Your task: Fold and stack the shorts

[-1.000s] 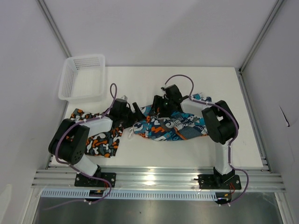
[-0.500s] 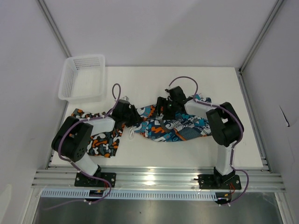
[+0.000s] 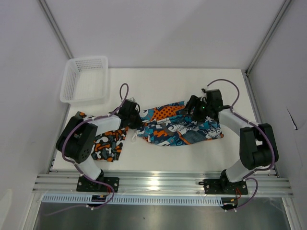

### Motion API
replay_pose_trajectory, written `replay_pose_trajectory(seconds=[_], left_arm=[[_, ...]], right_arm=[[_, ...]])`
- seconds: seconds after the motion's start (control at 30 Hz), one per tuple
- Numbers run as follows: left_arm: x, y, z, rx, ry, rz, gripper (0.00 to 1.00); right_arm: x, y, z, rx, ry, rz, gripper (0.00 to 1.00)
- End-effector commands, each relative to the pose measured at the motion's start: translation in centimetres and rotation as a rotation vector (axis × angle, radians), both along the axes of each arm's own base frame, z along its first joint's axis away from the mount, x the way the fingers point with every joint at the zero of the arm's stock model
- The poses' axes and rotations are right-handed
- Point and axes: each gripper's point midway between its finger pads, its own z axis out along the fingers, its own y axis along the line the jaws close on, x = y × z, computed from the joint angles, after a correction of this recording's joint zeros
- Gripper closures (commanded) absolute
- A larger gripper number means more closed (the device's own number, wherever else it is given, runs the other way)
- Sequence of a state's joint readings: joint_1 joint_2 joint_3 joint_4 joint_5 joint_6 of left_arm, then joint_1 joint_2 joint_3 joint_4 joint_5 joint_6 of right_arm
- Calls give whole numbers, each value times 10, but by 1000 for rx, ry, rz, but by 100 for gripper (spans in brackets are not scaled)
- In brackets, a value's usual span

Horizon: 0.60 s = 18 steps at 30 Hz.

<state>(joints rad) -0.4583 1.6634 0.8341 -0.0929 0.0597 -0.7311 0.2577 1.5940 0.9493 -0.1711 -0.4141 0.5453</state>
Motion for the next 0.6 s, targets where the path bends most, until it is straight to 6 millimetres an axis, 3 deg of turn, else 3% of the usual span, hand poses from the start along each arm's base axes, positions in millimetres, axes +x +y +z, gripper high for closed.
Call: replay_pose_trajectory(seconds=[0.0, 0.17, 0.4, 0.5, 0.57], left_arm=[[-2, 5, -2, 79, 16, -36, 83], [11, 2, 3, 104, 0, -66, 81], [45, -1, 14, 165, -48, -84, 82], [60, -4, 21, 168, -79, -97, 82], [70, -9, 30, 154, -110, -118, 82]], right_arm=[[8, -27, 10, 38, -47, -32, 15], [22, -83, 6, 2, -39, -153, 16], [39, -157, 14, -129, -91, -397, 20], [51, -175, 20, -145, -112, -446, 21], [58, -182, 13, -163, -94, -456, 23]])
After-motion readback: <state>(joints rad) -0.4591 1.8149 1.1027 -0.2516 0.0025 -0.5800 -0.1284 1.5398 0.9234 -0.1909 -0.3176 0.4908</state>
